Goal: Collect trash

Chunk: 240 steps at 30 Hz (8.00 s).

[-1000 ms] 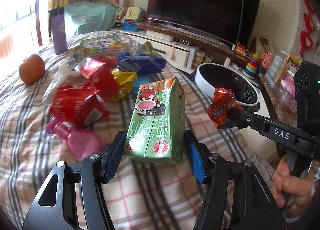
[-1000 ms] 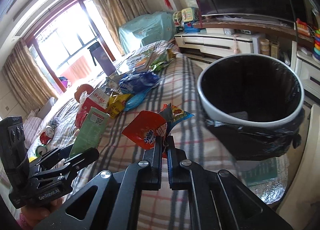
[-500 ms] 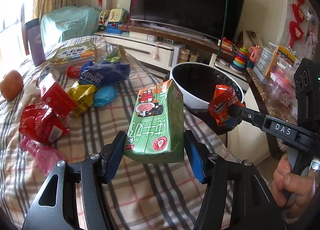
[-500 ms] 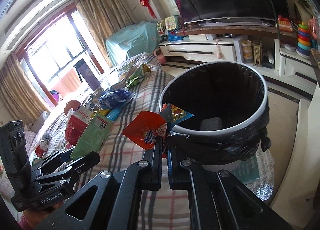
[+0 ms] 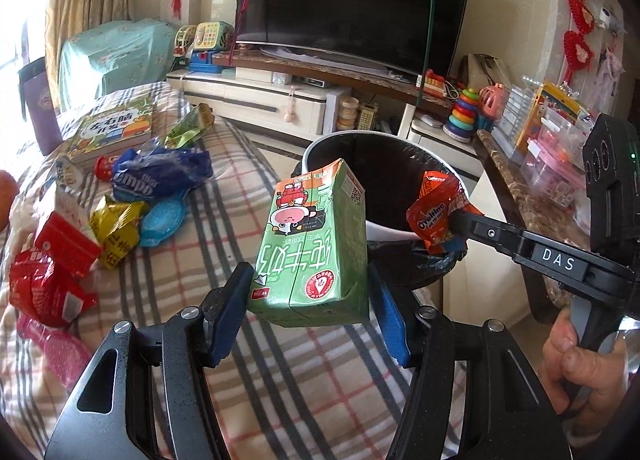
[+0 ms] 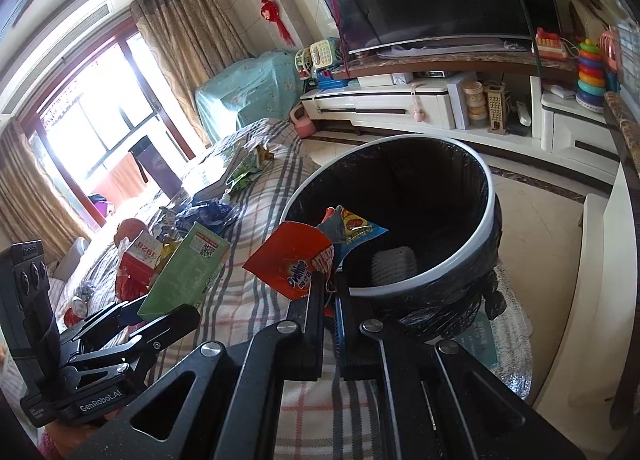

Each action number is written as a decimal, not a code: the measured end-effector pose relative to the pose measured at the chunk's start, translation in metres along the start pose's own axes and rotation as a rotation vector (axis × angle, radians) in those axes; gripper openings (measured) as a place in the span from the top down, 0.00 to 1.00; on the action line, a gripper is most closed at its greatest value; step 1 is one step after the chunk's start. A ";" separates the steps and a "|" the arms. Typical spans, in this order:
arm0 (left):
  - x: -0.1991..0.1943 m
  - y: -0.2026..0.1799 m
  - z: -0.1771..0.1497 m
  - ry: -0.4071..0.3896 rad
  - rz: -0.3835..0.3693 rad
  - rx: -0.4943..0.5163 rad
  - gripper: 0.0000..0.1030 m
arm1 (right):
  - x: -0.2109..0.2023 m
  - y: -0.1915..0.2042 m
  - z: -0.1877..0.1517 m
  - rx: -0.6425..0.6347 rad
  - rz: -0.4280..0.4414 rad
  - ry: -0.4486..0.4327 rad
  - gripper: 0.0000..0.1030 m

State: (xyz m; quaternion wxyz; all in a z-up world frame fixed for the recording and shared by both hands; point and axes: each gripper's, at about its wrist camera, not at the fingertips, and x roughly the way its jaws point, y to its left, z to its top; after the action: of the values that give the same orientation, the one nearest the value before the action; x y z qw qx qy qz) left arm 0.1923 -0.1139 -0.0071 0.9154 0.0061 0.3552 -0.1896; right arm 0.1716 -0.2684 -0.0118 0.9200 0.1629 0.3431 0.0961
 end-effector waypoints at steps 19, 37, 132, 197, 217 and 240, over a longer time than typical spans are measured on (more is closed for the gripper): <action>0.034 -0.025 0.030 0.014 -0.033 0.058 0.43 | 0.008 -0.026 0.024 0.020 -0.033 -0.002 0.96; 0.065 -0.041 0.050 0.047 -0.038 0.094 0.43 | 0.023 -0.045 0.038 0.028 -0.054 0.042 0.95; -0.028 0.164 -0.066 0.104 0.284 -0.376 0.24 | 0.164 0.147 0.004 -0.151 0.124 0.228 0.36; -0.043 0.111 -0.070 0.051 0.183 -0.249 0.49 | 0.126 0.129 -0.021 -0.140 0.251 0.284 0.63; -0.047 0.090 -0.061 0.023 0.116 -0.188 0.49 | 0.084 0.105 -0.027 -0.211 0.165 0.234 0.96; -0.015 0.003 -0.014 0.013 -0.002 -0.002 0.49 | 0.012 0.012 0.007 -0.039 0.086 0.072 0.96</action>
State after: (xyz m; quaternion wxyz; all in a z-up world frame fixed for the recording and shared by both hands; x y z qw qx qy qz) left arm 0.1743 -0.1038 -0.0087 0.9128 0.0061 0.3614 -0.1900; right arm 0.1841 -0.2550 -0.0097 0.9052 0.1561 0.3667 0.1479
